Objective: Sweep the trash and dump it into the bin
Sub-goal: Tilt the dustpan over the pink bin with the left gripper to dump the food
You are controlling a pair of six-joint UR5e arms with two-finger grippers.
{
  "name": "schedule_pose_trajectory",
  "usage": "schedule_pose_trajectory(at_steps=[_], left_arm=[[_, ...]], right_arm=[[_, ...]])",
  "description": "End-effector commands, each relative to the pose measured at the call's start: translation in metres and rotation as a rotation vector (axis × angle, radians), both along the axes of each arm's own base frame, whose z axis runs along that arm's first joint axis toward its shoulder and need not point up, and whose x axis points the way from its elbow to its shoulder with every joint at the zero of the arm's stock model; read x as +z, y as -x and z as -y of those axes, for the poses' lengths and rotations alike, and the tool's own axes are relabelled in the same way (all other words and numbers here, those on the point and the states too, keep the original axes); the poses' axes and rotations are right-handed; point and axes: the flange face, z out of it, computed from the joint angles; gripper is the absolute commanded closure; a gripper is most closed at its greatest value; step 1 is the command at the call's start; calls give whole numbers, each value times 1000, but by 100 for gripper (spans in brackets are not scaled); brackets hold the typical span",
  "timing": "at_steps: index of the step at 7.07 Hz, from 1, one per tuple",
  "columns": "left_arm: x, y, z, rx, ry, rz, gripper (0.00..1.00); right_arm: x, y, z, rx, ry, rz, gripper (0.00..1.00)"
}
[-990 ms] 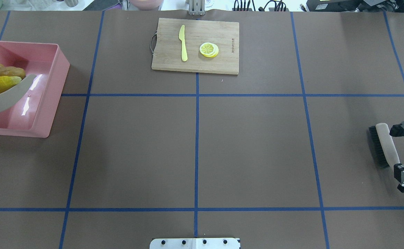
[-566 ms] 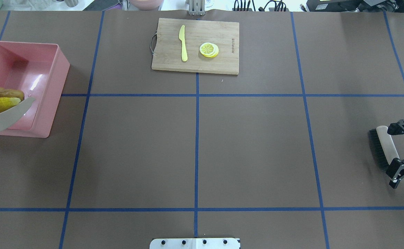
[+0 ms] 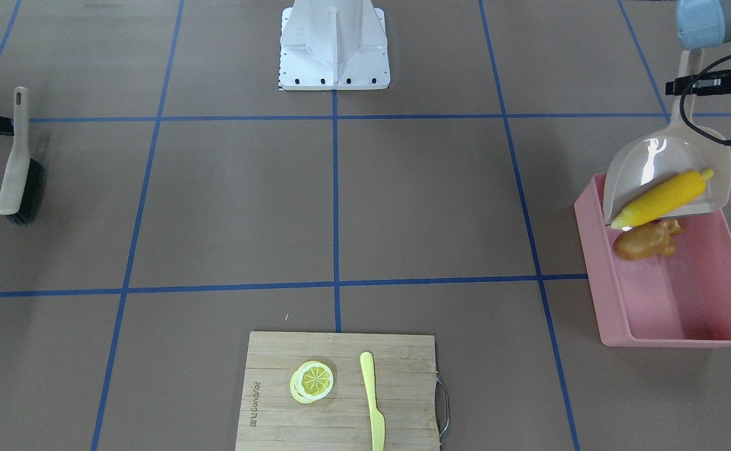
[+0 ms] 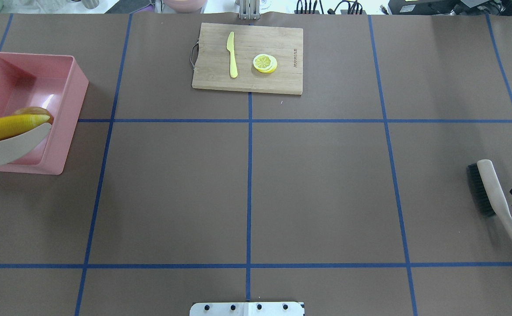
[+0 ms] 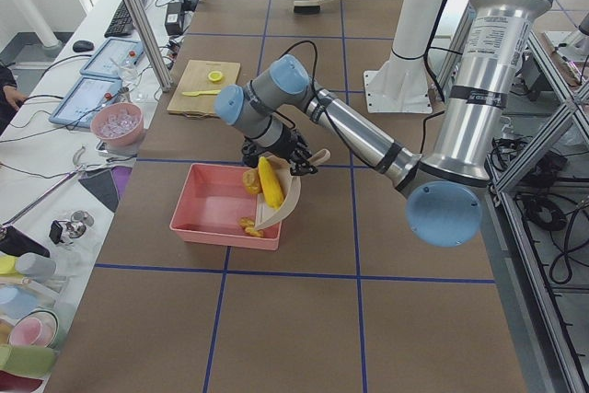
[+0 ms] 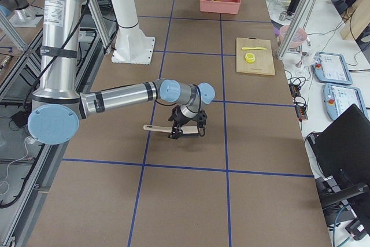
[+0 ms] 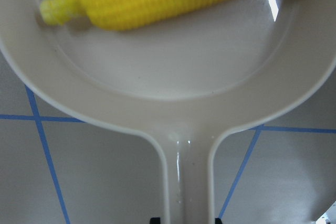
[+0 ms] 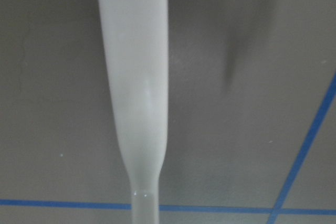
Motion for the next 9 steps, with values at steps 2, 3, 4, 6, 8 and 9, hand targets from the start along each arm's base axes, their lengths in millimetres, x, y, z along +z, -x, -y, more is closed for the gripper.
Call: schedule_pose_trajectory(at_steps=[2,3,4,6,8,9], left_arm=[[4,-1,34,110,47,-6,100],[2,9,34,101,43,-10,100],[1,36,35,91,27,9,100],[2,64,28,102,38,-3,100],[-11,90,33,70,-2,-13,100],[-36,101,29,70,-97,-11,100]], right_arm=[[-10,-145,24,186,-167,-32,0],[-8,-168,22,235,-173,-43,0],[0,-176,15,252,-224,-40,0],[90,-181,1,255,-363,-72,0],[133,-180,6,267,-393,-68,0],[129,-179,14,269,-330,-66,0]])
